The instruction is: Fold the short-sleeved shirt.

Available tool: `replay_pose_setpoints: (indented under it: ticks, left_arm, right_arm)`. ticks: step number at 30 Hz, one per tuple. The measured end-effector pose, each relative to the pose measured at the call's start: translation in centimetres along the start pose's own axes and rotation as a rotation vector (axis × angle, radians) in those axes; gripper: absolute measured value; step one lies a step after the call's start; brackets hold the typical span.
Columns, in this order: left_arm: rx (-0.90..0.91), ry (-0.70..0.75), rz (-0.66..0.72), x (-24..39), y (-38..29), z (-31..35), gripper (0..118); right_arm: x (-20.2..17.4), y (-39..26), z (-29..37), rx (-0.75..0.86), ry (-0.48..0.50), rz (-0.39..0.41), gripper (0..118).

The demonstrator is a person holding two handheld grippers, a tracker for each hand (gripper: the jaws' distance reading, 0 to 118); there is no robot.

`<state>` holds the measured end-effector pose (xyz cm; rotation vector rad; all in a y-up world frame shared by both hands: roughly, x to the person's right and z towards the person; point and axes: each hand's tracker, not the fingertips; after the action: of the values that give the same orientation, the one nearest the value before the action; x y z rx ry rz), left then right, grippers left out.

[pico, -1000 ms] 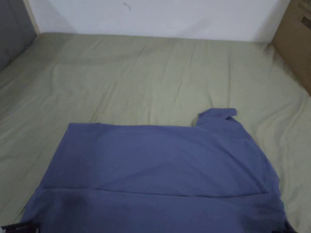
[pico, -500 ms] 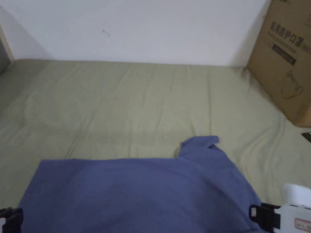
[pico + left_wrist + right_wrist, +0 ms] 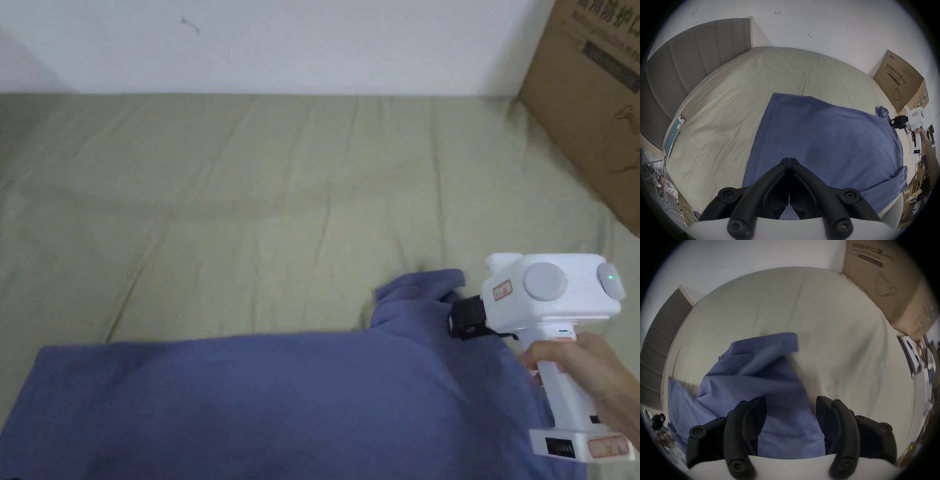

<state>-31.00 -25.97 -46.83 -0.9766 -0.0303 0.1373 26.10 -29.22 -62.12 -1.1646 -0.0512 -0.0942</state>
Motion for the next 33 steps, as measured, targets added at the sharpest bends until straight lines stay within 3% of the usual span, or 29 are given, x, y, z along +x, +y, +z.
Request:
replay_pose_setpoints:
  ticks: [2,4,5,6,7,8,9,10,12,13,14,16,17,21,26,28,30,33]
  left_arm:
    - [-0.011,0.014,0.001,-0.1,0.1,-0.1,0]
    - [-0.023,0.023,0.001,-0.3,0.2,-0.3,0]
    - [-0.023,0.026,0.001,-0.2,0.2,-0.1,0]
    - [-0.022,0.027,0.001,-0.3,0.2,-0.1,0]
    - [-0.025,0.024,-0.001,-0.4,0.4,-0.1,0]
    - [-0.027,0.021,-0.001,-0.5,0.6,-0.2,0]
    - [-0.026,0.019,0.002,-0.7,0.9,-0.4,0]
    - [-0.023,0.016,0.008,-0.8,1.4,-0.6,0]
    - [-0.016,0.007,0.019,-0.9,2.7,-0.9,0]
    - [-0.016,-0.022,0.034,-0.8,3.8,-1.0,14]
    - [-0.027,-0.032,0.032,-0.9,4.7,-1.4,40]
    - [-0.036,-0.022,0.026,-0.5,7.0,-3.1,106]
    - [-0.037,0.002,-0.002,-0.2,8.0,-3.6,111]
    - [-0.013,0.010,-0.013,0.1,13.0,-7.8,111]
    - [-0.119,0.048,-0.028,-0.1,16.2,-14.8,107]
    - [-0.195,0.092,-0.034,-0.1,15.3,-17.0,92]
    - [-0.098,0.101,-0.065,0.4,14.2,-16.2,88]
    - [-0.105,0.101,-0.064,0.3,14.5,-14.9,42]
  right_arm:
    - [0.0,0.4,-1.7,-0.033,0.052,0.039,69]
    - [0.3,0.6,-2.7,-0.058,0.026,-0.017,64]
    - [0.3,0.6,-2.4,-0.050,0.024,-0.035,55]
    - [0.3,0.6,-1.9,-0.048,0.020,-0.016,38]
    - [0.1,0.5,-1.4,-0.025,-0.008,0.020,6]
    - [0.1,0.4,-1.0,-0.016,-0.046,0.048,0]
    - [0.4,0.5,-1.0,-0.024,-0.055,0.046,0]
    - [0.9,0.7,-1.0,-0.040,0.027,-0.016,0]
    - [1.2,0.8,-1.0,-0.047,0.024,-0.048,0]
    - [1.1,0.8,-0.9,-0.046,0.019,-0.045,0]
    - [0.9,0.8,-0.8,-0.044,0.016,-0.041,0]
    - [0.3,0.8,-0.4,-0.037,-0.008,0.006,0]
    - [0.1,0.8,-0.3,-0.034,-0.015,0.022,0]
    - [0.1,0.9,-0.1,-0.032,-0.011,0.024,0]
    - [0.2,0.7,-0.4,-0.032,0.000,-0.005,0]
    - [0.1,0.7,-0.4,-0.031,-0.004,-0.005,0]
    - [0.0,0.7,-0.5,-0.032,-0.007,-0.006,0]
    - [-0.1,0.7,-0.4,-0.025,-0.011,-0.013,0]
